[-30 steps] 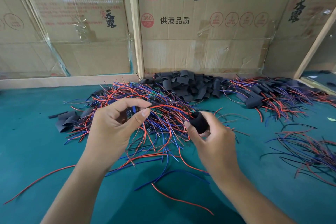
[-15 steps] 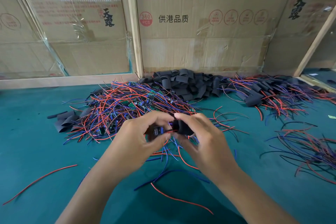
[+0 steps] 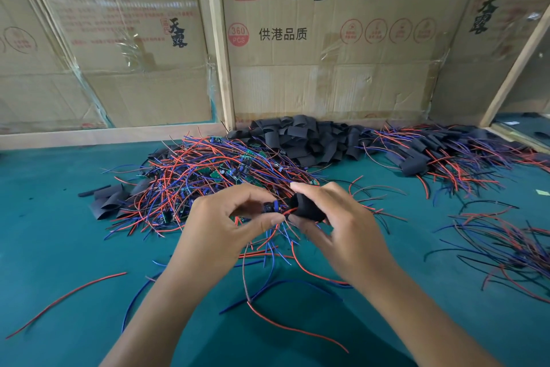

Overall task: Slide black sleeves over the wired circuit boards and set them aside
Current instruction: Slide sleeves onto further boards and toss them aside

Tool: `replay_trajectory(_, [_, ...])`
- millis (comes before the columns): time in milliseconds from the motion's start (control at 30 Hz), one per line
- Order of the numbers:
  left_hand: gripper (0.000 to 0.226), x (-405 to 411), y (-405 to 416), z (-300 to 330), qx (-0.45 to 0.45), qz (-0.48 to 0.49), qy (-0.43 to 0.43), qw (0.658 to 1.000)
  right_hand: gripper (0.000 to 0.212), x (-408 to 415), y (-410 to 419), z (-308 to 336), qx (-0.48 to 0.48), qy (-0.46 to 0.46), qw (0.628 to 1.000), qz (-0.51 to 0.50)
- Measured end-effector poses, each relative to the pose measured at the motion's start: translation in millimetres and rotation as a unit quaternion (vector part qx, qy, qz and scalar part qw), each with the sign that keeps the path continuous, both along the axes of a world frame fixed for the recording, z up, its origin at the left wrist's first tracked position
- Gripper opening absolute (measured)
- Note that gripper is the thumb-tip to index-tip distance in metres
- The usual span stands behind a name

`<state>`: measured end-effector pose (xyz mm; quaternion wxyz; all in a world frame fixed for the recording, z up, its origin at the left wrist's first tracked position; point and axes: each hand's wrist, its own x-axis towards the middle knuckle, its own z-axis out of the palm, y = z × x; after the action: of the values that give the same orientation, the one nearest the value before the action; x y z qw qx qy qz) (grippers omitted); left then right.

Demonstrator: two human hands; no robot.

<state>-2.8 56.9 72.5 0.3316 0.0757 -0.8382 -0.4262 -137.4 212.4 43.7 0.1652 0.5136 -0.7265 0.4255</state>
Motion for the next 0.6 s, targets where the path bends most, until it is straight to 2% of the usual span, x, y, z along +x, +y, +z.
replay_trajectory(133, [0.021,0.1,5.1,0.2,-0.083,-0.004,0.004,0.997,0.042,4.1,1.4,3.1,0.051,0.067,0.996,-0.012])
replay_trajectory(267, [0.022,0.6,5.1,0.0,-0.026,-0.001,-0.006,1.0,0.046,3.7,2.1,4.9,0.048,0.031,0.998,0.019])
replay_trajectory(367, [0.014,1.2,4.4,0.0,-0.03,-0.011,-0.009,0.999,0.049,0.9,2.7,5.1,0.049,-0.004,0.998,0.04])
replay_trajectory(600, [0.016,-0.6,5.8,-1.2,-0.022,-0.029,-0.019,0.999,0.051,0.8,4.2,5.2,0.052,0.013,0.996,0.065])
